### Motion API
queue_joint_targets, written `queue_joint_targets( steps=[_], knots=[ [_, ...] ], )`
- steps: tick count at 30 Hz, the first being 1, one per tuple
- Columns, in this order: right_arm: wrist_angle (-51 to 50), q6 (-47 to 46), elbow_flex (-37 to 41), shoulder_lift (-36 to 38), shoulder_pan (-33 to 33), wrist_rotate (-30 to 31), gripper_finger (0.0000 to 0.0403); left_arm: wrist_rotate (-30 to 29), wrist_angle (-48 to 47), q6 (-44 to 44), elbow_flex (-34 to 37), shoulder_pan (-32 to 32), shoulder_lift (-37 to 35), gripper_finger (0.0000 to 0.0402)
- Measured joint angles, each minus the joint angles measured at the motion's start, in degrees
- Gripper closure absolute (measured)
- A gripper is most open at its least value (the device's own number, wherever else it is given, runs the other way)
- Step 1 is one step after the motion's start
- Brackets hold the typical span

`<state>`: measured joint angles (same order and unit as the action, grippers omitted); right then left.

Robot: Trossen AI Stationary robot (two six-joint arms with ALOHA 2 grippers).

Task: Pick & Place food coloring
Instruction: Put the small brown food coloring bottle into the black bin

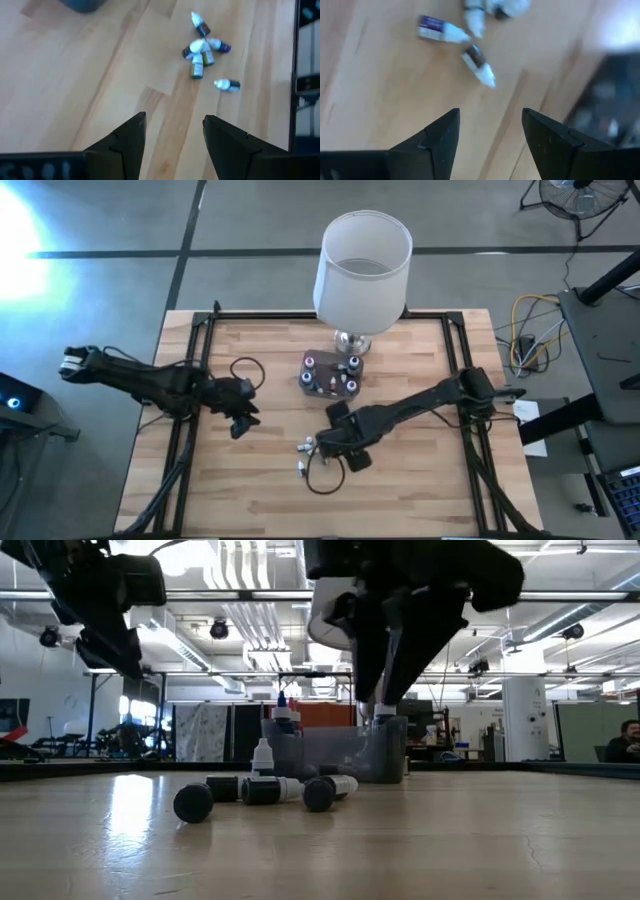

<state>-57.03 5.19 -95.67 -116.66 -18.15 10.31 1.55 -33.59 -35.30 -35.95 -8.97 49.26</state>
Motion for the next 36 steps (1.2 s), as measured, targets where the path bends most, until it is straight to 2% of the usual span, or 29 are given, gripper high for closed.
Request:
queue_joint_targets(
  steps=[3, 8, 16, 27, 31, 36],
  knots=[
    [3.4, 8.6, 0.9, -0.9, 1.1, -3.1, 0.0195, -2.6, 0.7, -2.7, 0.6, -0.7, -1.5, 0.0228],
    [3.9, 14.5, 1.0, -3.5, 3.4, -4.5, 0.0195, -4.8, 1.9, -4.8, 0.1, -1.1, -2.5, 0.0228],
    [7.0, 14.7, 1.0, -6.2, 4.7, -7.3, 0.0195, -6.7, 5.7, -5.9, -0.1, -1.1, -2.4, 0.0228],
    [10.2, 13.0, 1.3, -9.4, 4.7, -7.6, 0.0199, -7.9, 6.5, -7.5, -0.1, -1.1, -2.3, 0.0228],
    [9.6, 9.7, 1.3, -9.7, 5.1, -9.0, 0.0223, -7.9, 6.5, -8.3, -0.1, -1.1, -2.3, 0.0228],
    [9.4, 6.1, 1.4, -9.9, 5.7, -11.5, 0.0285, -7.9, 6.5, -8.4, -0.1, -1.1, -2.3, 0.0228]
  ],
)
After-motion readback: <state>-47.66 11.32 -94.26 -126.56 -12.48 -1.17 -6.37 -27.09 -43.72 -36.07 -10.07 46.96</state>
